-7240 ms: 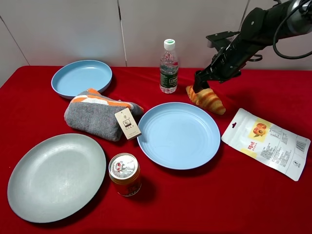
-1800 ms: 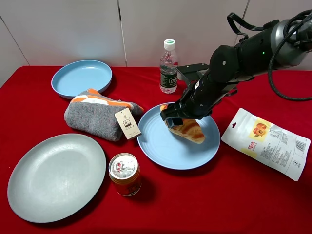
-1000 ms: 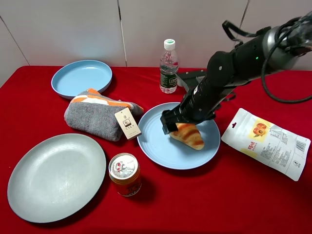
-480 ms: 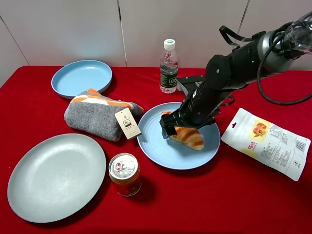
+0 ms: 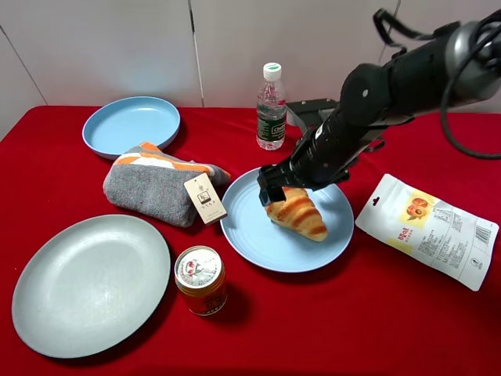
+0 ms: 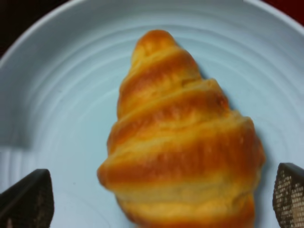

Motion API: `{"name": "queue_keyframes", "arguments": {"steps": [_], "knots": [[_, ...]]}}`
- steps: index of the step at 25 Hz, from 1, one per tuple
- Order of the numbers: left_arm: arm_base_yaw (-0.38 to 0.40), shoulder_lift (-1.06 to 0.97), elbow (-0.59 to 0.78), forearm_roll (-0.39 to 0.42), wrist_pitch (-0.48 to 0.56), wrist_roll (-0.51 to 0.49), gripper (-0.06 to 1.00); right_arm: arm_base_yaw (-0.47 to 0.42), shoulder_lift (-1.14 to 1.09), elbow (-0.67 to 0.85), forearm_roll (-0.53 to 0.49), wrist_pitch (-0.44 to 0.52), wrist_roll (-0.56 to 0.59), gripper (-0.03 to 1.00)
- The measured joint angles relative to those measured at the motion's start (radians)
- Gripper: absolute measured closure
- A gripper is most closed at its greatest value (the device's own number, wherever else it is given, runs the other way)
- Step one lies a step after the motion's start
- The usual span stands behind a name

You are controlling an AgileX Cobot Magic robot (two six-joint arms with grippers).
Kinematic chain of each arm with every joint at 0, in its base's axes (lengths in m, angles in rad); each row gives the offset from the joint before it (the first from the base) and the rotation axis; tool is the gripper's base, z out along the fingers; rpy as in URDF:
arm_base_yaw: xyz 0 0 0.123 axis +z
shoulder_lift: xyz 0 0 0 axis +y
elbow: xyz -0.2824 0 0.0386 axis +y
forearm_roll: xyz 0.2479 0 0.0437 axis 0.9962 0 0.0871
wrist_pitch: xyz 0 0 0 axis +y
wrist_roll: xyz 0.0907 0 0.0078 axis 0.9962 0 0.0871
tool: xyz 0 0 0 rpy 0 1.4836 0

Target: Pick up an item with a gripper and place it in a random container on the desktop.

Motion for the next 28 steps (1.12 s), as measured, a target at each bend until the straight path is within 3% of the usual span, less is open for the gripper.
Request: {"name": "queue_keyframes", "arguments": {"steps": [10,28], "knots": [[0.0,0.0,0.0,0.0,0.0,0.0,-0.02,0.0,-0.181,0.0,-0.087,0.133,0.029,0.28],[0.0,0.0,0.0,0.0,0.0,0.0,-0.02,0.0,-0.583,0.0,-0.14,0.537,0.048,0.28]]}}
